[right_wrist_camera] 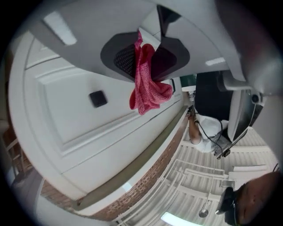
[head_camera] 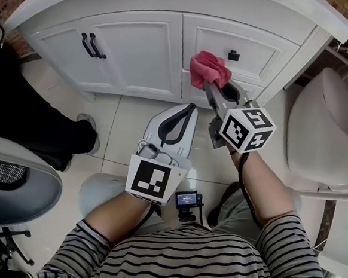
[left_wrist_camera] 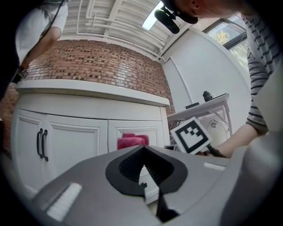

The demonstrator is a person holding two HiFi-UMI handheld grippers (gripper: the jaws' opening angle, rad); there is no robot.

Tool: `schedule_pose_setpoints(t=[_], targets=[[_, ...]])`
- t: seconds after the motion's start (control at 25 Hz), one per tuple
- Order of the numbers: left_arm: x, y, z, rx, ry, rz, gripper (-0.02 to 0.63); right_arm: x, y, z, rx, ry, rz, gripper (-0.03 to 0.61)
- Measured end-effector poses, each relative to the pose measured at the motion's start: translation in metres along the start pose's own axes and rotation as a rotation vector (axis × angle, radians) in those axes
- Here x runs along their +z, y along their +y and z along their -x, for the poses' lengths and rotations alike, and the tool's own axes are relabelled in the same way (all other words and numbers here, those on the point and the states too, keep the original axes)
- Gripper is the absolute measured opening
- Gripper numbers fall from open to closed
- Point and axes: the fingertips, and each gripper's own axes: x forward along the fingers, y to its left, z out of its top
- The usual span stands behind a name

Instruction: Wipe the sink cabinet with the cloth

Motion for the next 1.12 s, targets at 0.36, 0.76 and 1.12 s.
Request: schedule_pose_setpoints(t=[0.36, 0.76, 1.12], targets=[[-0.010, 0.016, -0.001, 0.026, 0.027, 0.010, -0.009, -0.056, -0.032, -0.073, -0.103, 0.109, 0.031, 0.071], [-0.016, -0.003, -0.013, -0.022, 0.039, 0.002, -0.009, -0.035, -0.130, 0.026, -0.352, 0.054, -0.029, 0.071], [-0.013, -0.026, -0.018, -0.042, 0.007, -0.016, -0.009, -0.012, -0.217, 0.135, -0.654, -0.035, -0.117, 0.069]])
